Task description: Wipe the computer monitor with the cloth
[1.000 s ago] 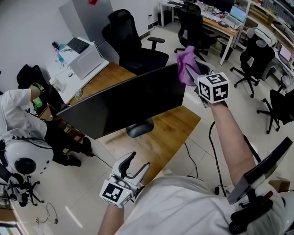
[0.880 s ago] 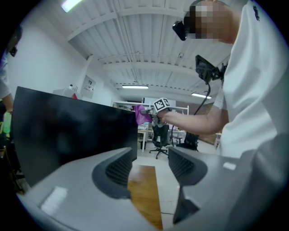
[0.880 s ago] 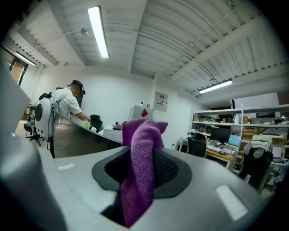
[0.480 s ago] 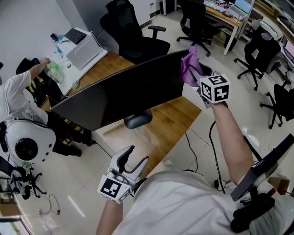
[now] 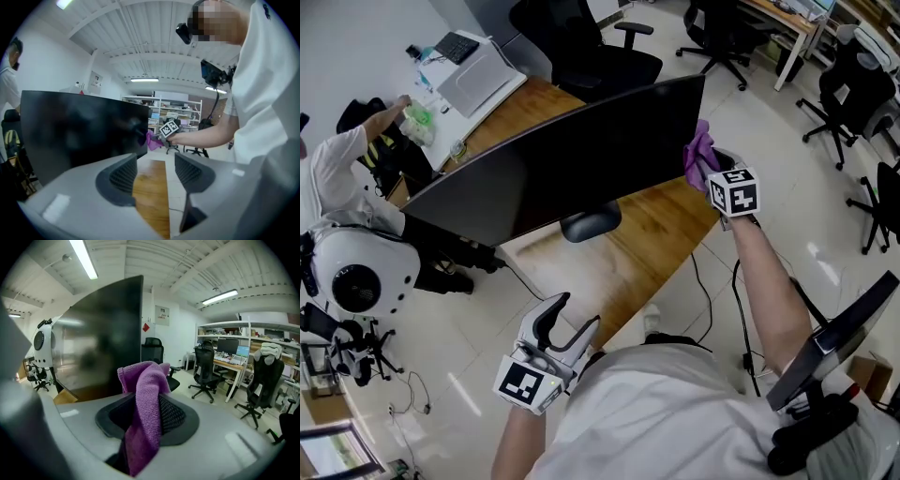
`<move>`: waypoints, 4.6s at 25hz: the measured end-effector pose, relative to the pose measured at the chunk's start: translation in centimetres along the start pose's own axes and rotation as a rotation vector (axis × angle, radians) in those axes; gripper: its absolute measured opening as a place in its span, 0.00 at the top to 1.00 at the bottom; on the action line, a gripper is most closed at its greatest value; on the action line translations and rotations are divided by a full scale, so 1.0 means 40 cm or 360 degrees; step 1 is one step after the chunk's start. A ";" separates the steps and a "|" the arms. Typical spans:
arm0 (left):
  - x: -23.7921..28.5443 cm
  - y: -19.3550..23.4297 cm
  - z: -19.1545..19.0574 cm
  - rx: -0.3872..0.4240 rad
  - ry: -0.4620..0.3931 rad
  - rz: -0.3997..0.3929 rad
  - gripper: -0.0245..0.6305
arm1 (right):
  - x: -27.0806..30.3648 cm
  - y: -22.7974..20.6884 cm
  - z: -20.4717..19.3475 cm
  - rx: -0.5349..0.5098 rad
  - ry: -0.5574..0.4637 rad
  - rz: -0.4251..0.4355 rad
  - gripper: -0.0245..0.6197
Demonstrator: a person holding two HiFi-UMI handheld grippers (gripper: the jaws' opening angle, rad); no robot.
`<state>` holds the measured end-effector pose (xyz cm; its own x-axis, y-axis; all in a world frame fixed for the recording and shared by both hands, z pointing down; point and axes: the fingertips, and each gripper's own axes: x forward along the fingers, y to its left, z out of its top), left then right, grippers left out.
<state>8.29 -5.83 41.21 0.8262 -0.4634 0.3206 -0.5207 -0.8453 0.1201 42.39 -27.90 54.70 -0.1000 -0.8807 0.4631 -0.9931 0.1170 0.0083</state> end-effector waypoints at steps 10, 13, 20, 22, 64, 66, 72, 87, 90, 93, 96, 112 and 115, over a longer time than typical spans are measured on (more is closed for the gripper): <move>-0.043 0.015 -0.029 -0.0049 0.0086 0.0044 0.55 | 0.091 0.020 -0.238 0.0053 0.0251 -0.0024 0.76; -0.056 0.028 -0.042 -0.0056 0.0107 0.0054 0.55 | 0.111 0.024 -0.295 0.0091 0.0341 -0.0032 0.76; -0.095 0.037 -0.068 -0.0079 0.0119 0.0065 0.55 | 0.127 0.086 -0.364 0.0120 0.0467 -0.0012 0.76; -0.105 0.044 -0.066 -0.0090 0.0099 0.0073 0.55 | 0.131 0.123 -0.356 0.0114 0.0465 0.0006 0.76; -0.628 0.345 -0.244 -0.0208 -0.0036 0.0303 0.55 | 0.278 1.262 -0.233 -0.0221 0.0485 0.0631 0.76; -0.645 0.343 -0.257 -0.0217 -0.0038 0.0318 0.55 | 0.280 1.298 -0.230 -0.0237 0.0476 0.0657 0.76; -0.683 0.373 -0.279 -0.0250 -0.0049 0.0360 0.55 | 0.300 1.373 -0.201 -0.0233 0.0460 0.0715 0.76; -0.654 0.399 -0.253 -0.0194 -0.0167 0.0198 0.55 | 0.170 1.448 0.050 -0.0182 0.0257 0.0840 0.76; -0.635 0.398 -0.244 -0.0164 -0.0223 0.0156 0.55 | 0.124 1.440 0.145 -0.0175 0.0168 0.0856 0.76; -0.622 0.393 -0.226 -0.0152 -0.0247 0.0103 0.55 | 0.071 1.443 0.253 -0.0177 0.0061 0.0893 0.76; -0.609 0.388 -0.214 -0.0137 -0.0279 0.0064 0.55 | 0.015 1.444 0.366 -0.0182 -0.0055 0.0922 0.76; -0.624 0.418 -0.219 -0.0154 -0.0386 0.0122 0.55 | -0.105 1.386 0.665 -0.0230 -0.0402 0.0924 0.76; -0.624 0.417 -0.232 -0.0176 -0.0385 0.0119 0.55 | -0.133 1.381 0.646 -0.0208 -0.0431 0.0945 0.76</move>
<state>-23.01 -5.90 43.93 0.8052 -0.5845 0.1001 -0.5913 -0.7784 0.2108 -13.51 -28.62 29.77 -0.6566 -0.7317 0.1830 -0.7507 0.6576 -0.0643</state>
